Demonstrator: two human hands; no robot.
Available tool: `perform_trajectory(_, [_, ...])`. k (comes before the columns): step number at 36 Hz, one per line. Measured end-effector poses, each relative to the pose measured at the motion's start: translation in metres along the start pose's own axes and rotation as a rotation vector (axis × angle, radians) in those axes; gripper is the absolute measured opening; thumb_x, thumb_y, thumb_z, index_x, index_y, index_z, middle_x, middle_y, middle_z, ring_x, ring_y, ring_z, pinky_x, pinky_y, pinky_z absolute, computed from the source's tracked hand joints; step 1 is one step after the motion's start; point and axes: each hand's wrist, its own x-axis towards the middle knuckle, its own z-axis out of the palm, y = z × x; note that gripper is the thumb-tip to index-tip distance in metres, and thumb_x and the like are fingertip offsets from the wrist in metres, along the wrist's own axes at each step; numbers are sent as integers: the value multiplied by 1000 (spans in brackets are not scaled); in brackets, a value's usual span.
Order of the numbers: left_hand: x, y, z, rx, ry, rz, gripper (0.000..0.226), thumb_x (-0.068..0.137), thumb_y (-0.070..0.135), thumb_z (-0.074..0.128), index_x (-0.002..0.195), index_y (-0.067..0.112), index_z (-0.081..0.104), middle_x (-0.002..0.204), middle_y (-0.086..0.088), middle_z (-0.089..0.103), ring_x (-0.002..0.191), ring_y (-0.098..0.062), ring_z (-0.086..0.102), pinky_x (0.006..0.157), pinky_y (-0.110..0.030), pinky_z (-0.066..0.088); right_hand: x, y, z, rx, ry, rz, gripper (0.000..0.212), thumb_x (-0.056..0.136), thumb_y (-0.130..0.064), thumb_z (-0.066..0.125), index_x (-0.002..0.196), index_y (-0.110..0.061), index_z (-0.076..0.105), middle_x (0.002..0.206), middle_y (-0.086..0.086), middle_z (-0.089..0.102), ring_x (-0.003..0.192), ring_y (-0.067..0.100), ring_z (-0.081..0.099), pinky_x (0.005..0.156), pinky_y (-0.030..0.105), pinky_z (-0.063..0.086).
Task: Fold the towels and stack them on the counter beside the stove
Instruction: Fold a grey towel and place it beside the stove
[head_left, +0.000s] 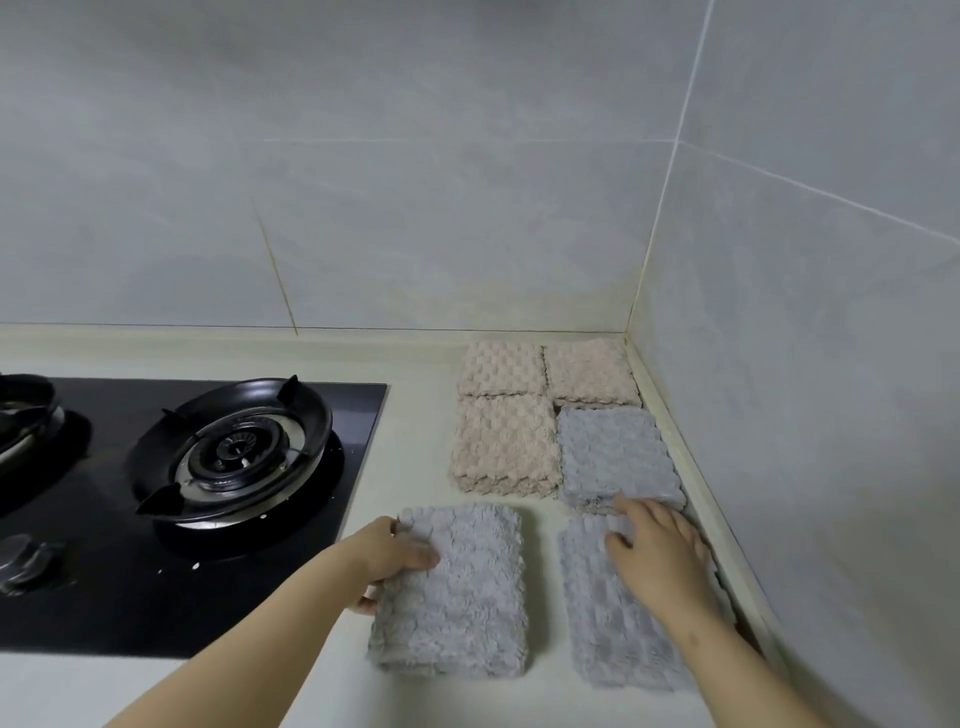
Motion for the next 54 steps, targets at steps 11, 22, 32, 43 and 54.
perform_trajectory(11, [5,5,31,-79,122,161,71,80,22,73,138,11,33,129,-10,50,103,-26,53,75,-33,48,-8,3,-2,33,-2,-13,43,95,-28,40,138,-29,38,146,-9,35,136,17,24,115,34,15])
perform_trajectory(22, [17,27,54,-21,225,234,68,80,24,72,136,10,36,124,-12,53,113,-30,54,95,-34,47,-6,16,2,97,51,-38,42,93,-26,43,135,-28,42,143,-9,38,135,15,25,112,32,20])
perform_trajectory(32, [7,33,69,489,483,613,59,82,30,62,136,27,38,147,-3,23,126,-24,41,98,-36,40,-10,34,10,141,283,-308,20,61,-4,73,62,-18,60,59,-18,41,68,19,49,65,29,37])
perform_trajectory(43, [20,15,84,649,411,674,42,95,35,41,137,31,41,144,6,35,130,-16,38,105,-32,35,-45,46,-5,-160,-296,-510,97,52,-79,46,141,-45,22,142,-19,20,134,7,13,102,19,7])
perform_trajectory(54, [19,21,83,709,364,629,44,95,38,40,139,32,38,146,6,32,131,-16,37,106,-35,34,-36,46,4,-328,-135,-539,90,47,-75,65,127,-43,42,122,-15,48,117,11,43,92,24,31])
